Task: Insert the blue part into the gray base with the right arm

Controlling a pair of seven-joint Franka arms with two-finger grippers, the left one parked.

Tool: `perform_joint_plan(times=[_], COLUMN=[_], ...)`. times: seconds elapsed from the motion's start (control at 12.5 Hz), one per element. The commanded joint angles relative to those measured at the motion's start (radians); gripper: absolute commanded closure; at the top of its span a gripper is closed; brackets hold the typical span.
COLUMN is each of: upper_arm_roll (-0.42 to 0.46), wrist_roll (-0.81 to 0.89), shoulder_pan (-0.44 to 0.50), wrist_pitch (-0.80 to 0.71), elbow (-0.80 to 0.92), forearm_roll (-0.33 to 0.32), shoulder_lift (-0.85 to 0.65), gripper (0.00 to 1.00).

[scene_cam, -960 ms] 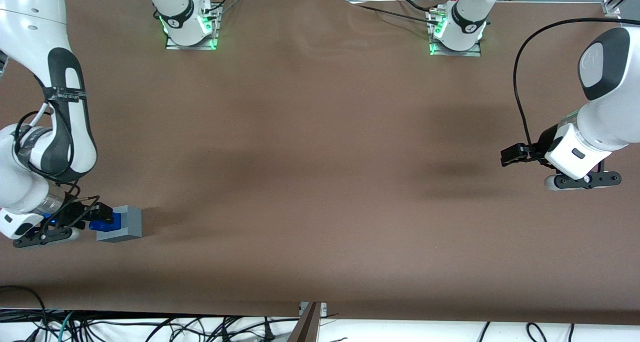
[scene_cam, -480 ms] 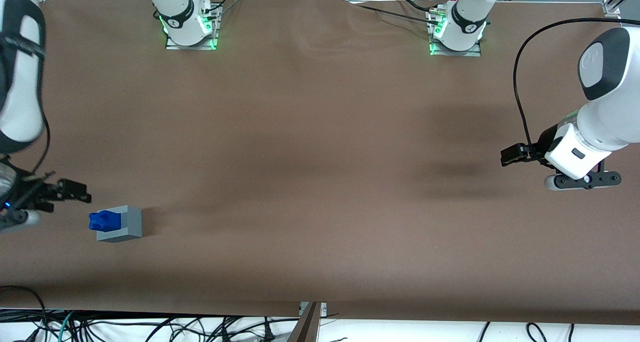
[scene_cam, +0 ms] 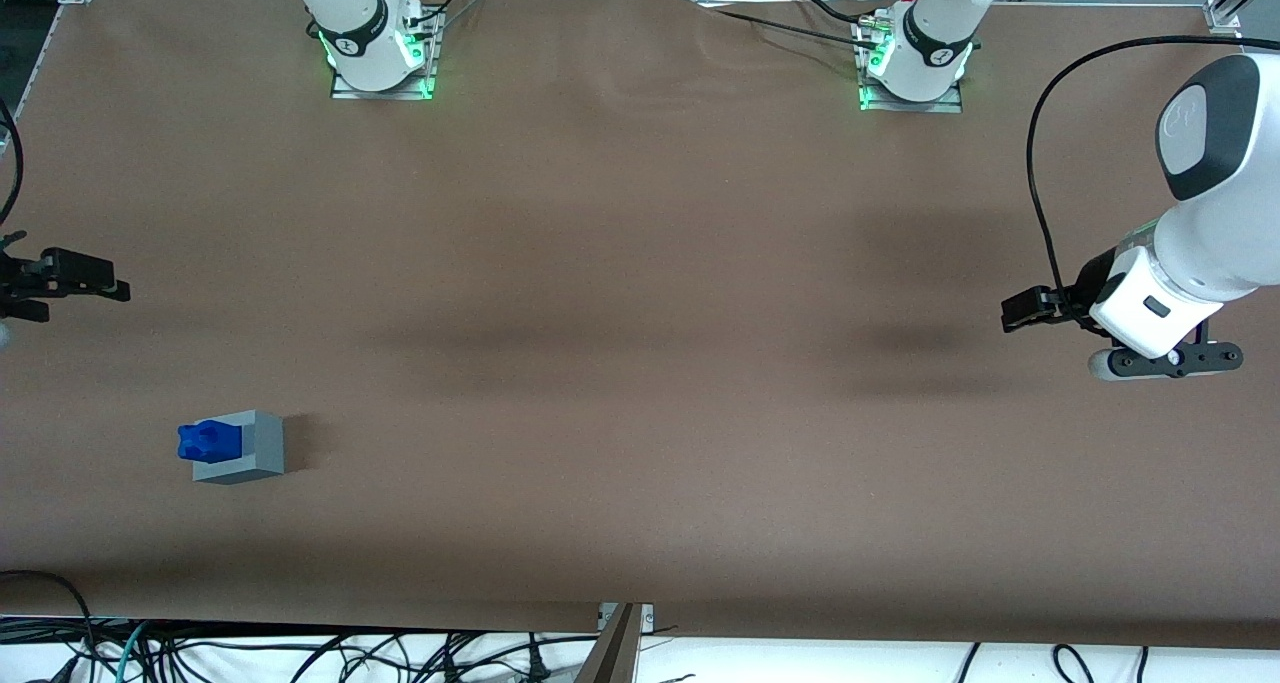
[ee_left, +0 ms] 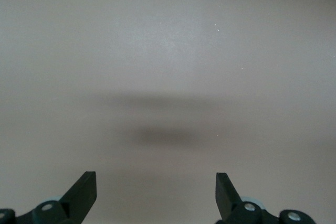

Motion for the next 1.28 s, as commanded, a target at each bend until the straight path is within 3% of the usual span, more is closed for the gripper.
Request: perform_joint_plan(times=[0.0, 0.16, 0.32, 0.48, 1.2], upper_arm_roll=[0.036, 0.037, 0.075, 0.125, 0.100], wrist_roll=[-0.002, -0.013, 0.025, 0.233, 0.177], shoulder_pan=[-0.004, -0.008, -0.016, -0.028, -0.054], wrist_pitch=[0.024, 0.169, 0.217, 0.175, 0.148], elbow=[-0.056, -0.161, -0.275, -0.321, -0.323], forearm_roll=[-0.086, -0.086, -0.085, -0.094, -0.079], shoulder_lift=[-0.097, -0.191, -0.261, -0.305, -0.278], gripper=[0.00, 0.00, 0.00, 0.00, 0.00])
